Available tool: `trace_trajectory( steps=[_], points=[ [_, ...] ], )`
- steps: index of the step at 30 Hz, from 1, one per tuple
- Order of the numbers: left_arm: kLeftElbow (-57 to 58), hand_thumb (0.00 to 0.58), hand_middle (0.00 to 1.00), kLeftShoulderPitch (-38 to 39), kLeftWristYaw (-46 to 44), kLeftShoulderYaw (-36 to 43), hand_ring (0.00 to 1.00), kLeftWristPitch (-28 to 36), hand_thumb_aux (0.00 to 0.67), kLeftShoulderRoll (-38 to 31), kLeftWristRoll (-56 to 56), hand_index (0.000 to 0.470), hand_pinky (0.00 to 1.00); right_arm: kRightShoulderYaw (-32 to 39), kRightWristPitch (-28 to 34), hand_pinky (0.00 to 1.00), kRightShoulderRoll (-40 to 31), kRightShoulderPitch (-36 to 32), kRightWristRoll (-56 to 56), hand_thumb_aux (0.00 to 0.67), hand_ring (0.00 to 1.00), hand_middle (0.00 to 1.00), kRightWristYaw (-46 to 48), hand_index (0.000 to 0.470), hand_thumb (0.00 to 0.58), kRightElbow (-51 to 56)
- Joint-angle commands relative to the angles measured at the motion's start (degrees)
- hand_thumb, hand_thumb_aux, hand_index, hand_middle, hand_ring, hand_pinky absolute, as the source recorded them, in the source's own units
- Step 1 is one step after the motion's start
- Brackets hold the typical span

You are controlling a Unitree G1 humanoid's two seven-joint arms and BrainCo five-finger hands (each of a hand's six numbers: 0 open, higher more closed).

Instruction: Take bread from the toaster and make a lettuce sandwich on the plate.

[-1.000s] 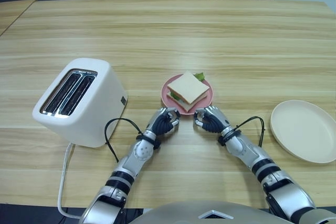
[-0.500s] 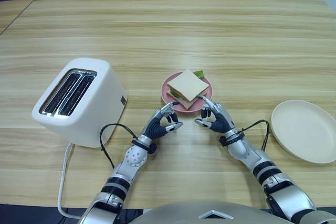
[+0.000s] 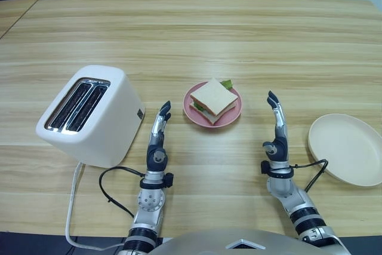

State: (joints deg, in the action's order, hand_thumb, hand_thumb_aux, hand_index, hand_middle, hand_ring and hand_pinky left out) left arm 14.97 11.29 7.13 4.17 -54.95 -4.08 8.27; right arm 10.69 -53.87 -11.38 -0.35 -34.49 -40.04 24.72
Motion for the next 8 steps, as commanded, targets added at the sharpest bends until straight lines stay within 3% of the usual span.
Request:
trace_trajectory(
  steps=[1,8],
  points=[
    [-1.1,0.000,0.00,2.3,2.5,-2.1,0.00,2.7,0.000,1.6,3.9,0.000,0.00,-0.3,0.9,0.00,0.3,2.7,0.5,0.000,0.00,0.00,1.8,0.000,0.000,-0.6],
    [-4.0,0.000,0.00,4.0,6.2,-3.4,0.00,4.8,0.000,3.1,10.4,0.000,0.00,-0.7,0.4,0.00,0.2,5.1,3.9,0.000,0.00,0.00,5.8,0.000,0.000,-2.7]
  ],
)
